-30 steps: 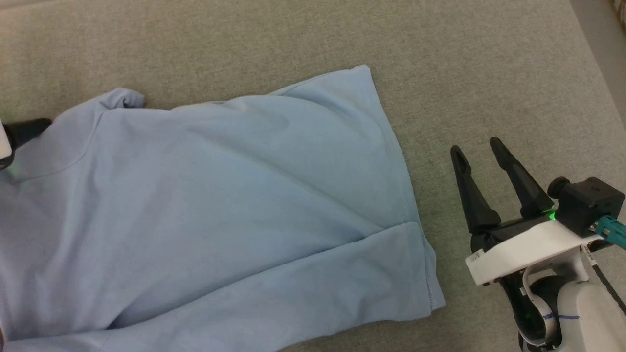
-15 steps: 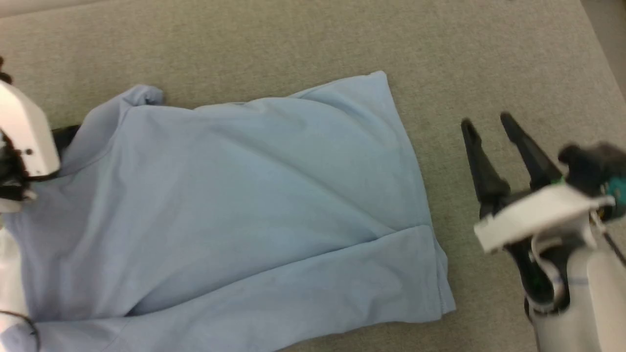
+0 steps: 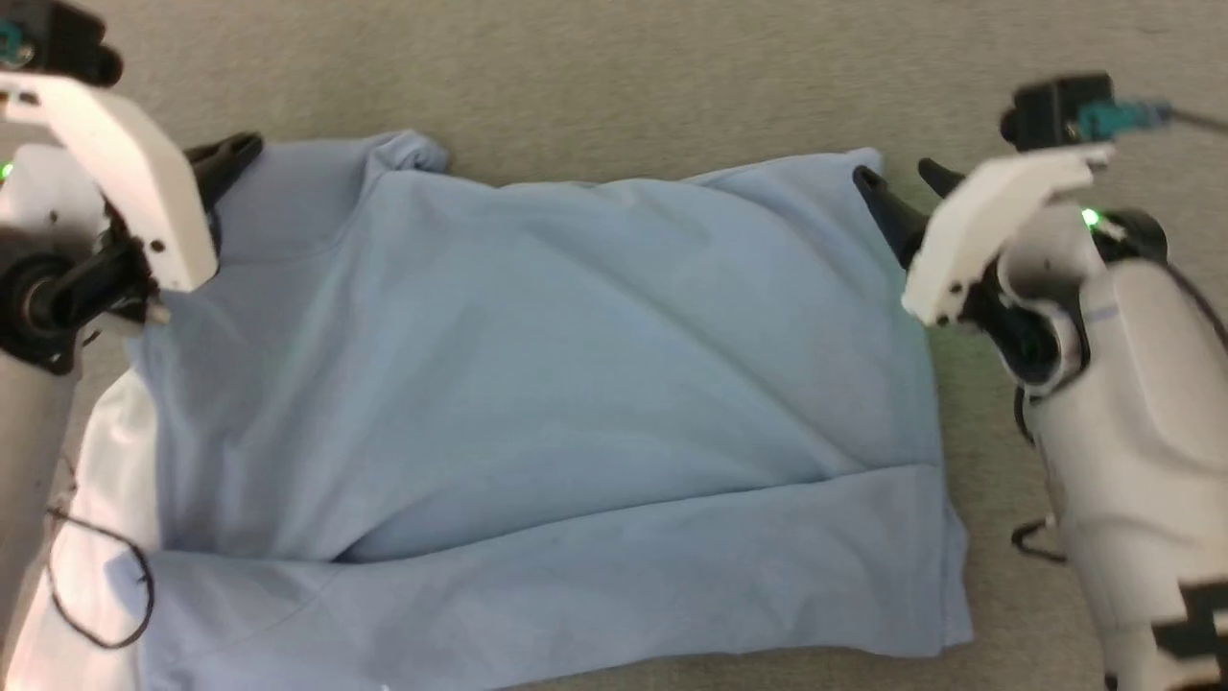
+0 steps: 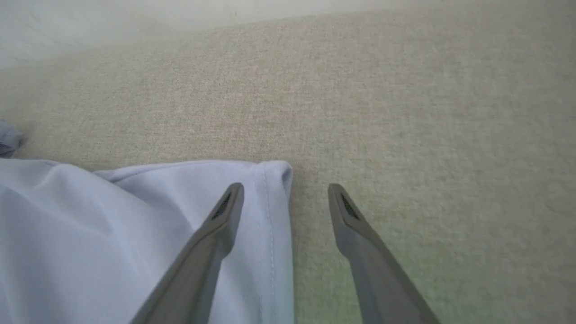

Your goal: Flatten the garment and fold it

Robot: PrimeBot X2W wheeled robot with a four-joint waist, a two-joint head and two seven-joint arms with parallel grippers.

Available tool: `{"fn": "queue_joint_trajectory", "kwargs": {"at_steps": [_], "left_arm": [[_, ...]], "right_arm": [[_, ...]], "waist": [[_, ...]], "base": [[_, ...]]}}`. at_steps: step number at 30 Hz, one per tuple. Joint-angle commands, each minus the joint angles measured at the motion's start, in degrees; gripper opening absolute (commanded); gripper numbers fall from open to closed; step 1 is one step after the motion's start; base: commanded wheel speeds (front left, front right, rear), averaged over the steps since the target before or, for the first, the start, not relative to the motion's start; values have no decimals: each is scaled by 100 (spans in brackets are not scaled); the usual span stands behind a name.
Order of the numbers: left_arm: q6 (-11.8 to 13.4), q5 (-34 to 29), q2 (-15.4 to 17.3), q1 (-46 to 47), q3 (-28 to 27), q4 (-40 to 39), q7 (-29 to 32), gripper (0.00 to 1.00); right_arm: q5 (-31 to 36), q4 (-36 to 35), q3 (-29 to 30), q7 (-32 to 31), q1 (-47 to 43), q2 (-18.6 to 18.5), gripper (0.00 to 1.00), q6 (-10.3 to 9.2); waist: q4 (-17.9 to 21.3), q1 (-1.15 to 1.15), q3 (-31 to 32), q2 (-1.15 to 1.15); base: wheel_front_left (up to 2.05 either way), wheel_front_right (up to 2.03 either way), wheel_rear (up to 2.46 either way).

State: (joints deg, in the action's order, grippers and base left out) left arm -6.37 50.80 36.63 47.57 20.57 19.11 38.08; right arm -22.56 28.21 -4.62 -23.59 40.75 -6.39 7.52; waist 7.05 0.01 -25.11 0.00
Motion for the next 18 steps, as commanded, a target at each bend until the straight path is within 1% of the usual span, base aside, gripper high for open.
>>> {"fn": "queue_joint_trajectory", "kwargs": {"at_steps": [1, 5, 8, 9, 10, 11, 13, 15, 18], "left_arm": [[-46, -28, -52, 138, 46, -33, -70, 0], [-79, -33, -99, 299, 161, -52, -174, 0], [-93, -35, -99, 379, 261, -39, -227, 0], [-96, -28, -100, 394, 291, -29, -243, 0], [-99, -18, -102, 403, 321, -20, -260, 0], [-101, -8, -102, 407, 351, -10, -282, 0], [-105, 15, -91, 405, 410, 21, -325, 0], [-107, 42, -81, 406, 456, 58, -382, 0], [-109, 26, -73, 413, 495, 122, -612, 0]], "right_arm": [[-45, 248, -88, -147, 255, -35, 100, -3], [-164, 963, -319, -570, 786, -77, 100, -3], [-270, 1487, -502, -999, 1014, -76, 100, -3], [-299, 1650, -548, -1173, 1060, -73, 75, -3], [-333, 1779, -580, -1316, 1100, -65, 33, -3], [-386, 1888, -598, -1454, 1130, -47, 0, -3], [-430, 2042, -667, -1671, 1188, -47, 0, -3], [-461, 2073, -712, -1680, 1248, -76, 0, -3], [-482, 1909, -720, -1292, 1339, -171, 0, -3]], "waist": [[-235, -1, -168, 0], [-338, -1, -286, 0], [-377, -1, -321, 0], [-387, -1, -324, 0], [-397, -1, -325, 0], [-405, -1, -325, 0], [-416, -1, -317, 0], [-420, -1, -301, 0], [-436, -1, -222, 0]], "base": [[0, 0, 0], [0, 0, 0], [0, 0, 0], [0, 0, 0], [0, 0, 0], [0, 0, 0], [0, 0, 0], [0, 0, 0], [0, 0, 0]]}}
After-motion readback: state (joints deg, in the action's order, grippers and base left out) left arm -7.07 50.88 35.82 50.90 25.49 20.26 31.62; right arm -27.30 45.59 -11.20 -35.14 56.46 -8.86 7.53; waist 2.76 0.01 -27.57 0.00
